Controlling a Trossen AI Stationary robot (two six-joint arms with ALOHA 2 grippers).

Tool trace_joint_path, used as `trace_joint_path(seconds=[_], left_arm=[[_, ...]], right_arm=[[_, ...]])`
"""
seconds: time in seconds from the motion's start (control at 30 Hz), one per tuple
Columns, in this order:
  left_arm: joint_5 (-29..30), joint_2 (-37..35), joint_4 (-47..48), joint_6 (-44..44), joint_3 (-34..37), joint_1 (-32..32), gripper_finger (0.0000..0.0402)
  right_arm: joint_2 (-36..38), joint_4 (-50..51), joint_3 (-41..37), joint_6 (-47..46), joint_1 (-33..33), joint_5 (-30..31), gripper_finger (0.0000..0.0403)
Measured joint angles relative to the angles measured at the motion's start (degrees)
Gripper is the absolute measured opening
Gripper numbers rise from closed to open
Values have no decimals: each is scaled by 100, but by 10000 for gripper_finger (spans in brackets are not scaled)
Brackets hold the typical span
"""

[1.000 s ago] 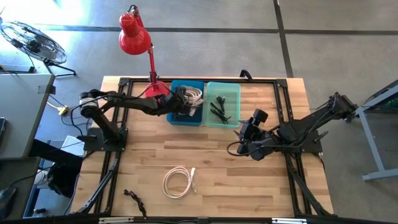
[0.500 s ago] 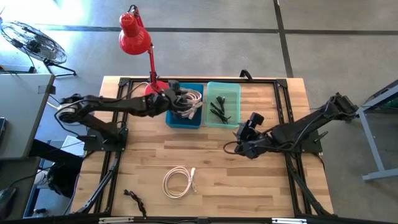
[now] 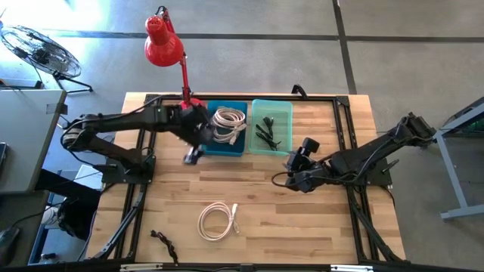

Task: Pick & Place USB Port
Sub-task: Put the white HDMI cable into the blue bin

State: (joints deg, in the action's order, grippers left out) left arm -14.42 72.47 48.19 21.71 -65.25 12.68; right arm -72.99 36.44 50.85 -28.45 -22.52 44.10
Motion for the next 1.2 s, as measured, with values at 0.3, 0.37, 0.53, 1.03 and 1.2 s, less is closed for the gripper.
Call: trace_joint_path(seconds=[0.3, 0.37, 0.53, 1.03, 1.2], left_arm=[[135, 93, -30, -1714, 822, -1327, 223], [537, 93, -424, -2187, 1043, -1661, 223], [1085, 91, -1743, -3292, 1618, -2429, 223], [2401, 628, -2778, -4525, 2021, -4229, 223], [1854, 1255, -2918, -4917, 2017, -4272, 223]], right_arm=[[2, -527, 9, 18, 0, -196, 208], [2, -673, 9, 18, 0, -360, 208], [2, -807, 9, -10, -2, -714, 208], [2, -842, 9, -126, -211, -802, 208], [2, -851, 9, -148, -383, -787, 208]])
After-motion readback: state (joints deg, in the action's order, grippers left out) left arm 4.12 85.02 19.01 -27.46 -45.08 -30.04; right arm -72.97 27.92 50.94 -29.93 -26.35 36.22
